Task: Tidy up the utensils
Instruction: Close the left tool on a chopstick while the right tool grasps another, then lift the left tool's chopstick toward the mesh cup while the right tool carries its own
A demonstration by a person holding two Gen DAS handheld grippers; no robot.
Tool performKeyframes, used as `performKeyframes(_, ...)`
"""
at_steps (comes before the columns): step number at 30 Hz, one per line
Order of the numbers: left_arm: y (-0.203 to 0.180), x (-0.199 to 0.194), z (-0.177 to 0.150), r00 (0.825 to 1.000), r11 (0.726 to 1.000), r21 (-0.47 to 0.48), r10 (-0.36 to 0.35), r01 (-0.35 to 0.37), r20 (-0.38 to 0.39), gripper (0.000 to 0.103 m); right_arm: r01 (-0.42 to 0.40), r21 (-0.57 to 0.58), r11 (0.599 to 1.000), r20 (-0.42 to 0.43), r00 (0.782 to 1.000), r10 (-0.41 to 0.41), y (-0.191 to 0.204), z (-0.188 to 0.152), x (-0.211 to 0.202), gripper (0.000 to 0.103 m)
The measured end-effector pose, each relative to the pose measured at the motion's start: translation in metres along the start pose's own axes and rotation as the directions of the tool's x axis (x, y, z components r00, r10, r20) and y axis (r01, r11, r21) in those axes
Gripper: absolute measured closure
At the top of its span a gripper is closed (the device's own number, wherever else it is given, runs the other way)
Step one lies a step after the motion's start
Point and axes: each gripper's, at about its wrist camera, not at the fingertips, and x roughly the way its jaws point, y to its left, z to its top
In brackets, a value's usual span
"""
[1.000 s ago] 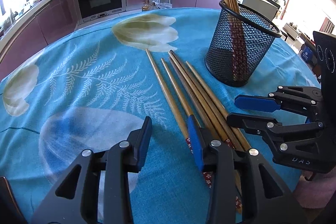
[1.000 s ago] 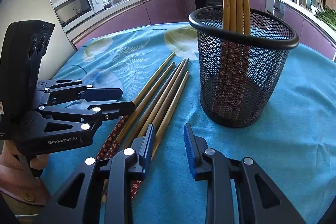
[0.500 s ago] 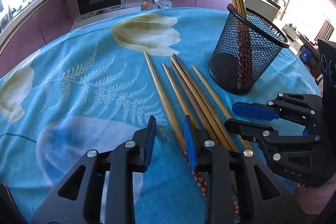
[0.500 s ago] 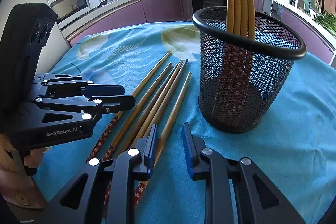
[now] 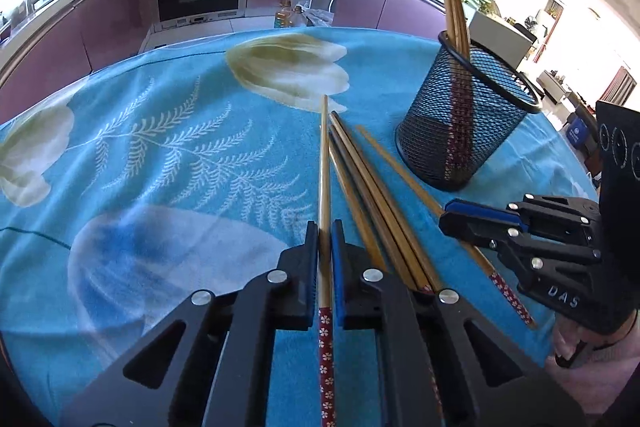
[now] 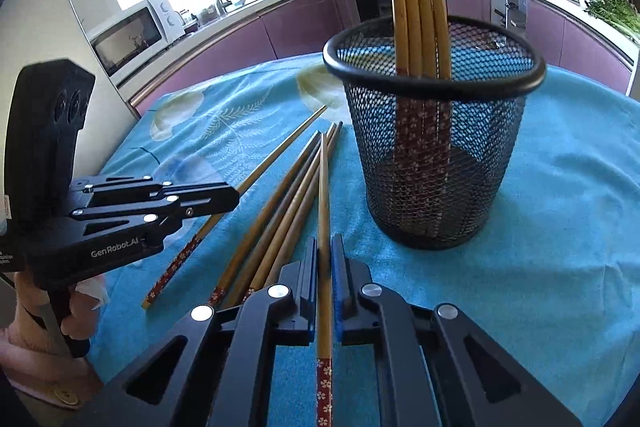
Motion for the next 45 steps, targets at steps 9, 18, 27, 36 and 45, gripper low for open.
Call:
performKeyframes(9,-0.006,-0.005,-0.021,0.998,0.999,0.025,-0.039,0.04,-0.04,0.096,-0.039,-0.039,0.998,-0.031,0.999,0.038,0.007,-0.003,0.002,0.097)
performKeyframes(18,-0.007,0.006,-0.013,0.999,0.997,0.064,-0.029,0.032,-0.045,0.081,-0.031,-0.035,0.999,-0.06,0.998,0.029,0.006,-0.001,0.016,0.096)
performKeyframes(27,-0.003,0.018,0.003,0.999,0.996,0.084,0.014,-0.01,-0.048,0.084,-0.032,-0.032,0.999,-0.054,0.998,0.03,0.005,-0.002,0.015,0.097)
performKeyframes(36,-0.009,0.01,0.003,0.999,0.996,0.087,0.035,-0.033,-0.02,0.095,-0.043,-0.055,0.998,0.0,0.999,0.044,0.006,0.003,-0.011,0.097)
performKeyframes(45,-0.013,-0.046,0.015,0.991,0.99,0.106,-0.099,0.09,0.086,0.095,-0.071,-0.063,0.996,0.11,0.991,0.078,0.005,0.015,-0.054,0.097)
